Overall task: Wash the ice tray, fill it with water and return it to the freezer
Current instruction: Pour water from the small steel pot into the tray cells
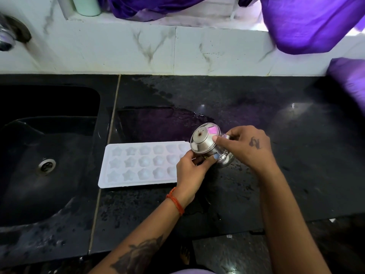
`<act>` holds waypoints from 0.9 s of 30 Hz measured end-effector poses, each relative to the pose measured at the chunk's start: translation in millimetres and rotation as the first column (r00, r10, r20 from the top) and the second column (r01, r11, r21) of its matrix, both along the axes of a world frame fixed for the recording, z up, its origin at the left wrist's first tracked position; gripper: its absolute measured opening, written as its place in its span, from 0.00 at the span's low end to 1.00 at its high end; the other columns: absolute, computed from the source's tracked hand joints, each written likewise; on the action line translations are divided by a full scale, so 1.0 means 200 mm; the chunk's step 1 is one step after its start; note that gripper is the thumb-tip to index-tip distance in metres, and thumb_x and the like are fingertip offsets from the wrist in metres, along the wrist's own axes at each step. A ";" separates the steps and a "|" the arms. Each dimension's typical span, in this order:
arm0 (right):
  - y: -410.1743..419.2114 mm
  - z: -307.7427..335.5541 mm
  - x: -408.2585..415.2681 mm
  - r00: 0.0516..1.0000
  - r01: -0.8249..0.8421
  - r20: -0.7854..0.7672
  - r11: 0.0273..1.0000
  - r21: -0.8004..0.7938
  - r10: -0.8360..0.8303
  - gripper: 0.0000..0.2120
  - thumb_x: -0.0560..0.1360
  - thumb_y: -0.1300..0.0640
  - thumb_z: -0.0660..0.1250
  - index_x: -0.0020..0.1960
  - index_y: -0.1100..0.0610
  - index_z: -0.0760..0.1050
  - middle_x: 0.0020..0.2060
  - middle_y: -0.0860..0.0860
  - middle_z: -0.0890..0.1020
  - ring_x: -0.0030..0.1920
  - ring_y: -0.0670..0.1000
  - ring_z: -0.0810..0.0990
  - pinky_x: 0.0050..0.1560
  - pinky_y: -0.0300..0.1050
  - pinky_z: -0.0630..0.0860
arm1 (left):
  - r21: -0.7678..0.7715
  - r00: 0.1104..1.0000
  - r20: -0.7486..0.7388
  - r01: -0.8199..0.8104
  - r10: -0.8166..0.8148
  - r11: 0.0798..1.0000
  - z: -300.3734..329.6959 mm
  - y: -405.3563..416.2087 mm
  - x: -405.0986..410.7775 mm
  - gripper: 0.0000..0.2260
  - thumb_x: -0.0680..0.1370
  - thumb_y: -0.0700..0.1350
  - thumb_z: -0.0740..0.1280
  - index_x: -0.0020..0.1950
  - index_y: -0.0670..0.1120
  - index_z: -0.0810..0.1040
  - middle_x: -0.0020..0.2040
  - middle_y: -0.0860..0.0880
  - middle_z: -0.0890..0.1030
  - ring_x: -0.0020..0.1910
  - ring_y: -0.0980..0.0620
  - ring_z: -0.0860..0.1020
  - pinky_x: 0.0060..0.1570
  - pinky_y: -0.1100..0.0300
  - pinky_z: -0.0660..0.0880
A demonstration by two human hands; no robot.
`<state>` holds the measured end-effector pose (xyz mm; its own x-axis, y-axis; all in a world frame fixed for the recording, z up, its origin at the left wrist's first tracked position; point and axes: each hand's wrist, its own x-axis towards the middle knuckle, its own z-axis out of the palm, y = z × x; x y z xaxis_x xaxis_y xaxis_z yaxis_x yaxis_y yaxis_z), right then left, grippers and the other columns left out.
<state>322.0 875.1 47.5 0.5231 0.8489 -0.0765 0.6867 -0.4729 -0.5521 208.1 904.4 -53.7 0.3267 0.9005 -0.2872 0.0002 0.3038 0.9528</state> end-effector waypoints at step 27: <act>-0.03 -0.04 0.02 0.996 -0.010 0.092 0.994 0.108 0.000 0.18 0.72 0.41 0.66 0.36 0.55 0.80 0.29 0.49 0.81 0.34 0.49 0.79 0.33 0.39 0.68 | 0.053 0.996 -0.089 -0.014 0.019 0.999 0.02 -0.02 0.03 0.17 0.66 0.50 0.77 0.52 0.47 0.81 0.46 0.52 0.85 0.47 0.57 0.83 0.54 0.53 0.78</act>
